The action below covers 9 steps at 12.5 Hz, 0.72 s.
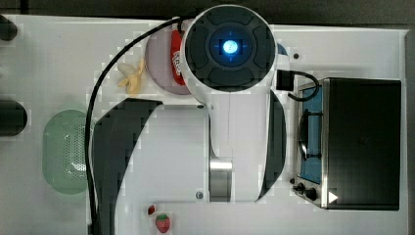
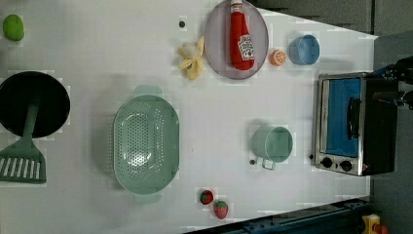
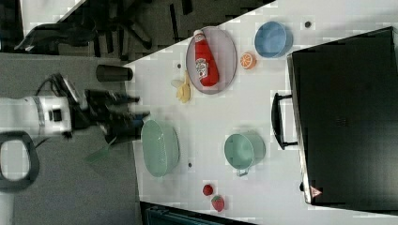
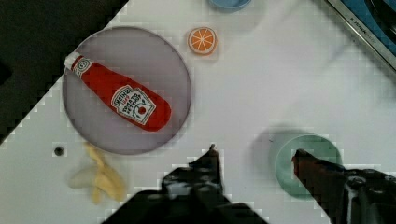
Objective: Flap open oven.
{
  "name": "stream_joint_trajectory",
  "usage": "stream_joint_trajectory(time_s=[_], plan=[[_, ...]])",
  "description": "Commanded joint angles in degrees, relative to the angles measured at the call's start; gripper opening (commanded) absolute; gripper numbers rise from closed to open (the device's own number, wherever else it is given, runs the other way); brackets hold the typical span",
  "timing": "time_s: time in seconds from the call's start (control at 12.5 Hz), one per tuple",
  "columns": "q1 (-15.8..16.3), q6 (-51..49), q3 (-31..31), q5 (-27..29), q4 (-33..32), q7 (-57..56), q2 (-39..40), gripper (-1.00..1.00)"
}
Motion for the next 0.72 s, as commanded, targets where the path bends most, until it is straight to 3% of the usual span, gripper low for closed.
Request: stream_joint_trajectory(time_s=[0.08, 0.24, 0.4, 0.48, 0.72], plan=[[-1.0, -13.8, -3.4, 0.1, -9.9, -6.5, -20.3, 0.59], [-1.0, -13.8, -3.4, 0.1, -9.9, -6.5, -20.2, 0.99], [-1.0, -13.8, -3.4, 0.1, -9.9, -6.5, -20.2, 1.00], [-1.0, -13.8, -3.4, 0.1, -9.9, -6.5, -20.2, 0.89], [-1.1, -13.8, -3.6, 0.0, -10.0, -6.5, -20.2, 0.15]])
